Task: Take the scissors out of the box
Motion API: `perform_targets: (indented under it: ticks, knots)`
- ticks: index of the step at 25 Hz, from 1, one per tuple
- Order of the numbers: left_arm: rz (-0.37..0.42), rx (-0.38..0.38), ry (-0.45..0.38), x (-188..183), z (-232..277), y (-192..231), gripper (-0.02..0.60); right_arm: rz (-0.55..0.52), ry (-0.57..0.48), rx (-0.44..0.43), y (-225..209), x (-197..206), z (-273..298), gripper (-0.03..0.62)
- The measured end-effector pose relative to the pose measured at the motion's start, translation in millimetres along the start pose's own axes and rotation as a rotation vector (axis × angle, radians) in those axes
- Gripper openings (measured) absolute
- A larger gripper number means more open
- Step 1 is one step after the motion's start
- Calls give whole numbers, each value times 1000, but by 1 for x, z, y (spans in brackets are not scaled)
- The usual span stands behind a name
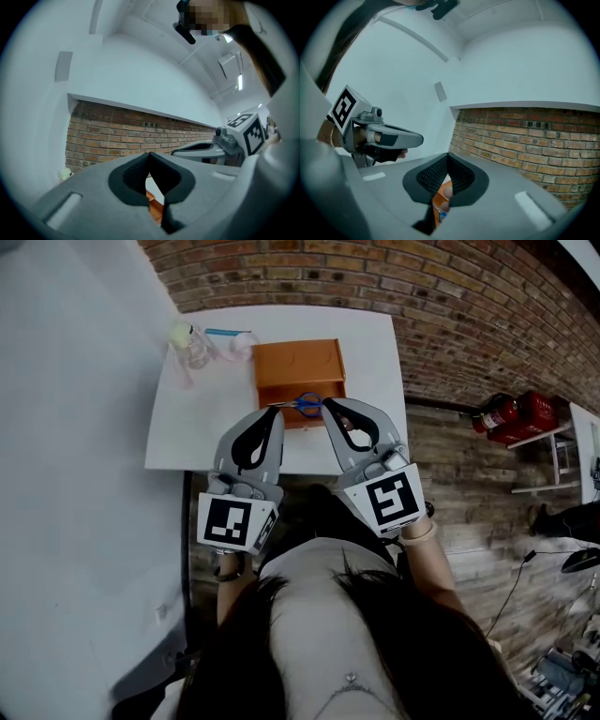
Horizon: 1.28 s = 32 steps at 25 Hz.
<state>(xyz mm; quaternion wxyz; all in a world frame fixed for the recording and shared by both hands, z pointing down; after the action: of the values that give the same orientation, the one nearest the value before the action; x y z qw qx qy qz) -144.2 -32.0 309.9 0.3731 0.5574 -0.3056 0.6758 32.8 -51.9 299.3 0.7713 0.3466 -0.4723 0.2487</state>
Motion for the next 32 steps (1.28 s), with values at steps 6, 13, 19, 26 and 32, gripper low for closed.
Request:
perform_targets:
  ticks: [6,13,19,26,32]
  knots:
    - [-8,-27,9,-4,24,10,0,-10,34,-41,-27,9,24,8]
    - [-32,-73,11,-5,48,25,0,1,81,-96,-48,28,56,8]
    - [-46,-106,11,-5,64,37,0,-17,144,-156,-61,45,86,9]
    - [-65,-140,22,-2,77,52,0,-42,201,-224,-67,58,111,14]
    - [-85,-168,21,1,85,60,0,-72,248,-270,-71,71,130,25]
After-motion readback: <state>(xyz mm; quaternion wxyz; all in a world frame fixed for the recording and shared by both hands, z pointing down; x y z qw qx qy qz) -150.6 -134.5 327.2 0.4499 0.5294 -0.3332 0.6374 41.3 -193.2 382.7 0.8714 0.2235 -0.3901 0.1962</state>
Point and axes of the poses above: the fingertips, and each gripper's own axes: z forward along the fingers, y to its left, x out of its underside, the point moved 10 cm from there along -z, backward along the fingers, and after that the axes turned 15 degrees about y, right-handed, at the moved point
